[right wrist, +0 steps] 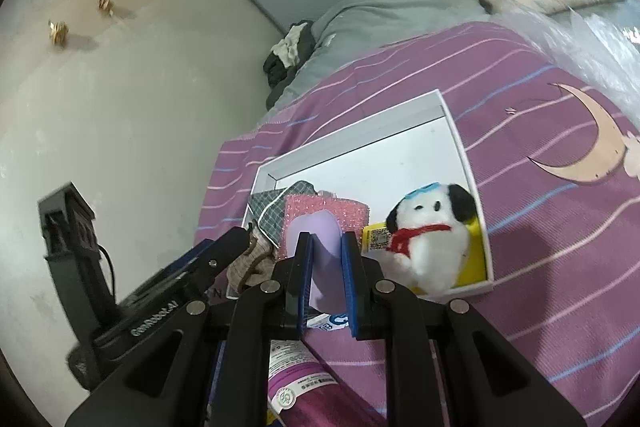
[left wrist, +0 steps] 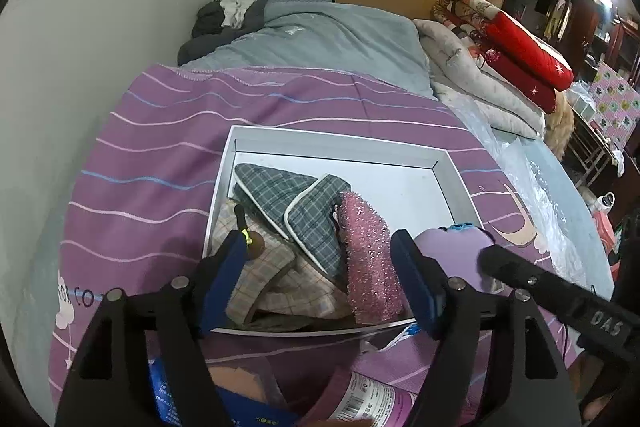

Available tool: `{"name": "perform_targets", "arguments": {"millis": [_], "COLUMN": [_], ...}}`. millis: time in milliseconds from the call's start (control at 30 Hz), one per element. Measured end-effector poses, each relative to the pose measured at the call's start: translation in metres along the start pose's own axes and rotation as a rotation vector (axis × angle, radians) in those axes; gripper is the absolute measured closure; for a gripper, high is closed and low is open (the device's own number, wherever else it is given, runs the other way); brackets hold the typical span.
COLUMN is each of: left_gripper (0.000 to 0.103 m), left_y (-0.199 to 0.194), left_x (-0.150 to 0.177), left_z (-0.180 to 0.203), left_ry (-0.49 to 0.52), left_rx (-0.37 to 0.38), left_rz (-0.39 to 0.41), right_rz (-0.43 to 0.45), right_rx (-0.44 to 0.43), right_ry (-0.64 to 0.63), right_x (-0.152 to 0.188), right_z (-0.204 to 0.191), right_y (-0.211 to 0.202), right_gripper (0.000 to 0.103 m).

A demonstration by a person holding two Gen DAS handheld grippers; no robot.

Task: Organize soft objects
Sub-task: 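Open the left tool on the sponge in the box while the right tool releases the lavender pad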

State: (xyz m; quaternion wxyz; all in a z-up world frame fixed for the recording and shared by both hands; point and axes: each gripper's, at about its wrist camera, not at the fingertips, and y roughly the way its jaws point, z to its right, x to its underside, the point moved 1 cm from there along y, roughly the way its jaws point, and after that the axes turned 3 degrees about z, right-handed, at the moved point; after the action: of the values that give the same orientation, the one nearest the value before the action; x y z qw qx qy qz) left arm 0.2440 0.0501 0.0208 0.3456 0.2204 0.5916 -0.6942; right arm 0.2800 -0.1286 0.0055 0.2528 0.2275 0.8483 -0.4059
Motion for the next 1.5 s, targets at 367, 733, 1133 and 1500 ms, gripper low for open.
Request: {"name": "perform_targets", "arguments": {"millis": [367,733,1133,1500], "left_gripper": [0.026,0.026,0.026,0.026], "left_y": [-0.021,-0.02,-0.01,-0.002], "left_x": [-0.005,0.0,0.004,0.006], "left_z": [-0.012,-0.011,-0.008,-0.003], "left_ry": [-0.036,-0.005,0.019,0.051], "left_rx": [-0.062,-0.137,-0.163,-0.163], "left_rz": [0.125,0.127,0.099,0.034], "right_rz": [-0.025,-0.038,-0.052,-0.037], "right_rx": [0.042,0.167,0.31,0.232], "right_ry": [0.009,-0.076,-0.2,-0.129], "right_x": [0.0,0.006,0.017,0.009], "right_z": [0.016,0.007,-0.003,-0.011], "right_y": [0.022,0.037,0.05,0.024], "right_gripper": [0.09,0.09,0.09,0.07]}}
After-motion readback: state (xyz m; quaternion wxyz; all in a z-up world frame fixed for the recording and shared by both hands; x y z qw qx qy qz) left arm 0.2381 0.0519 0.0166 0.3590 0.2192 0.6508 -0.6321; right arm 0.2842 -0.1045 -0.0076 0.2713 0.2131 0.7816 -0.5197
